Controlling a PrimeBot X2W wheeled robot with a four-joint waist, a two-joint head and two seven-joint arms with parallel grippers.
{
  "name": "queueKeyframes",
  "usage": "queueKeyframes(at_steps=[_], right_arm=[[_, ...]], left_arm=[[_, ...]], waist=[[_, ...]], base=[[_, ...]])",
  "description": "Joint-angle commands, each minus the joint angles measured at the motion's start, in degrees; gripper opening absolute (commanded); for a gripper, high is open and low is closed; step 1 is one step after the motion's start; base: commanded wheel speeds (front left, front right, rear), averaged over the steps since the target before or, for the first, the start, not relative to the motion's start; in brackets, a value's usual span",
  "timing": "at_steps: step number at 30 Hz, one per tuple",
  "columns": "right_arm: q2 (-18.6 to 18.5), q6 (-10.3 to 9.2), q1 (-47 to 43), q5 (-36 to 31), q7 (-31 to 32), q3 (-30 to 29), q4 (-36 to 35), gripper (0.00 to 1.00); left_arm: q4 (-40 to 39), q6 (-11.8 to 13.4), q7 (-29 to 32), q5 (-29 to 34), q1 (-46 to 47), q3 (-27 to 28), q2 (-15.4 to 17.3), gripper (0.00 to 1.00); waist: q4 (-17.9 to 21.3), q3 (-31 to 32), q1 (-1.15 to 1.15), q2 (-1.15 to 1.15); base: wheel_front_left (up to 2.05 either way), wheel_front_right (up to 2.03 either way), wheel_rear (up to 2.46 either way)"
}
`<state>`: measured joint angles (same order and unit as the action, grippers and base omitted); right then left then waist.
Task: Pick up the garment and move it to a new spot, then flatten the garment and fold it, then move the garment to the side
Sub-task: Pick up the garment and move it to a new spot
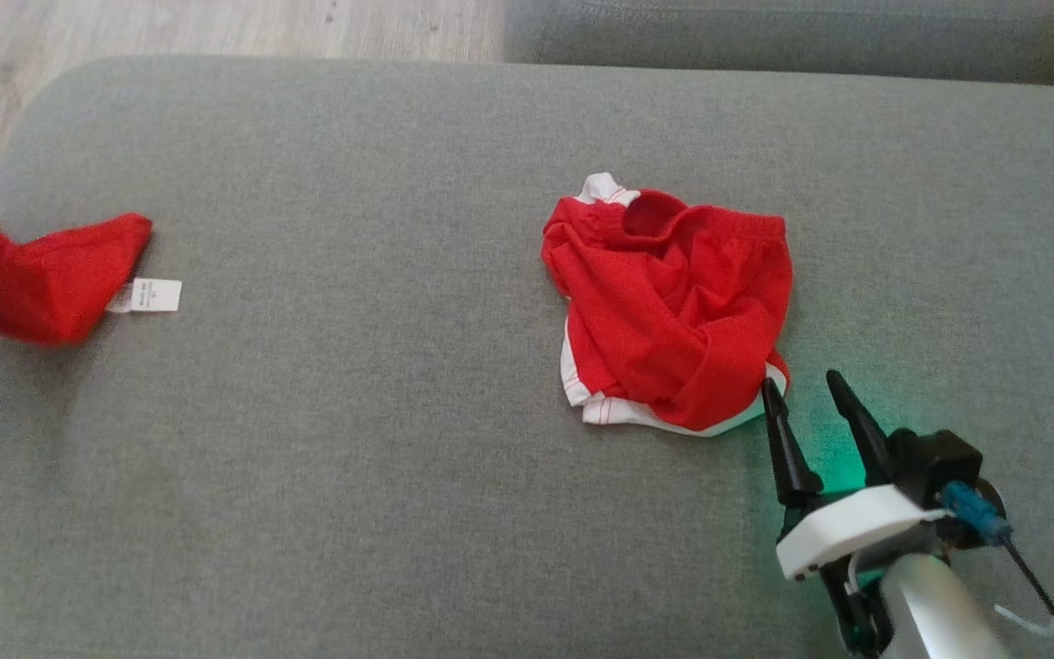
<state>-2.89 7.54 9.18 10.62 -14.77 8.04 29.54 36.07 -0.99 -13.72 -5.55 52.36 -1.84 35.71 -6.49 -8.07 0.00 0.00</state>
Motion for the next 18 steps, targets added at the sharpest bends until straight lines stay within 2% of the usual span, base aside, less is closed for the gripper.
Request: queueKeyframes(at_steps=[1, 2, 3, 4, 5, 8, 11, 13, 18], right_arm=[[0.0, -0.05, 3.0, -0.9, -0.2, 0.8, -1.9, 1.00], [0.0, -0.05, 3.2, -1.2, -0.2, 0.6, -1.7, 1.00], [0.0, -0.05, 3.3, -1.4, -0.2, 0.4, -1.7, 1.00], [0.0, -0.05, 3.3, -1.4, -0.2, 0.4, -1.7, 1.00], [0.0, -0.05, 3.4, -1.6, -0.2, 0.3, -1.6, 1.00], [0.0, -0.05, 3.5, -1.8, -0.2, 0.3, -1.1, 1.00], [0.0, -0.05, 3.6, -2.0, -0.2, 0.4, -0.8, 1.00], [0.0, -0.05, 4.0, -1.9, -0.2, 0.3, -0.8, 1.00], [0.0, -0.05, 4.5, -1.6, -0.2, -0.1, -1.3, 1.00]], left_arm=[[0.9, -0.3, 0.8, -1.4, -0.7, 1.6, 2.2, 0.00], [2.3, -0.8, 1.4, -2.1, -1.8, 1.4, 1.4, 0.27], [3.6, -1.2, 1.7, -2.5, -2.9, 1.1, 0.7, 0.60], [3.6, -1.2, 1.7, -2.5, -2.9, 1.1, 0.7, 0.60], [4.8, -1.9, 2.0, -2.7, -4.1, 0.4, -0.1, 0.99], [10.0, -4.7, 6.2, -4.9, -7.3, -1.8, -3.4, 1.00], [14.3, -6.1, 12.3, -7.0, -8.5, -4.4, -5.0, 1.00], [14.6, -6.3, 12.5, -7.4, -8.2, -5.4, -5.1, 1.00], [12.4, -6.0, 7.5, -7.6, -6.9, -6.3, -6.5, 1.00]], waist=[[-0.1, -0.8, 0.00, 0.00], [-0.2, -1.0, 0.00, 0.00], [-0.2, -1.1, 0.00, 0.00], [-0.2, -1.1, 0.00, 0.00], [-0.3, -1.3, 0.00, 0.00], [-0.4, -1.5, 0.00, 0.00], [-0.6, -1.7, 0.00, 0.00], [-0.8, -1.7, 0.00, 0.00], [-1.2, -0.7, 0.00, 0.00]], base=[[0.00, 0.00, 0.00], [0.00, 0.00, 0.00], [0.00, 0.00, 0.00], [0.00, 0.00, 0.00], [0.00, 0.00, 0.00], [0.00, 0.00, 0.00], [0.00, 0.00, 0.00], [0.00, 0.00, 0.00], [0.00, 0.00, 0.00]])
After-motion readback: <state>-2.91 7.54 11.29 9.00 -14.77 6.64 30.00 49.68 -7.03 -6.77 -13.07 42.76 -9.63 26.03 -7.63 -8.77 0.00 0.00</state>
